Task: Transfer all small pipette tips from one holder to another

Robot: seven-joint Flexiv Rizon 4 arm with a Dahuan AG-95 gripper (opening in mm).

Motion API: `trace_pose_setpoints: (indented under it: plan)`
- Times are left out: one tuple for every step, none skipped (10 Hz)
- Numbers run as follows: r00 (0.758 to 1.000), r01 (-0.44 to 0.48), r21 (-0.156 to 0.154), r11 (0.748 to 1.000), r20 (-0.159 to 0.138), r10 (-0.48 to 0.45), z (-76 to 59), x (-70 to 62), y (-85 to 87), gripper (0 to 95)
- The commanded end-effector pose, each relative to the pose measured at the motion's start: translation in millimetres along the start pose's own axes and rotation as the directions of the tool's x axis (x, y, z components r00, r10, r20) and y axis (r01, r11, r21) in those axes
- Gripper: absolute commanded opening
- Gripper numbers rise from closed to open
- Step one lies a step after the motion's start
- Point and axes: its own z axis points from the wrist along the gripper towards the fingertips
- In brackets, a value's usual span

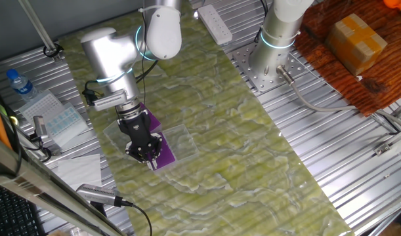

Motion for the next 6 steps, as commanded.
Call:
trace_pose_setpoints:
  plan:
    - [1.000, -0.001, 0.002, 1.000, 0.005, 0.001, 0.0, -0.2, 0.1, 0.0]
    - [1.000, 0.001, 0.002, 1.000, 0.009, -0.001, 0.0, -0.2, 0.1, 0.0]
    - [1.000, 0.004, 0.002, 1.000, 0.012, -0.004, 0.0, -0.1, 0.1, 0.0]
    - [1.000, 0.004, 0.002, 1.000, 0.015, -0.004, 0.0, -0.1, 0.1, 0.0]
    - [1.000, 0.006, 0.002, 1.000, 0.016, -0.006, 0.0, 0.0, 0.2, 0.0]
    - [1.000, 0.007, 0.002, 1.000, 0.019, -0.007, 0.0, 0.7, 0.5, 0.0]
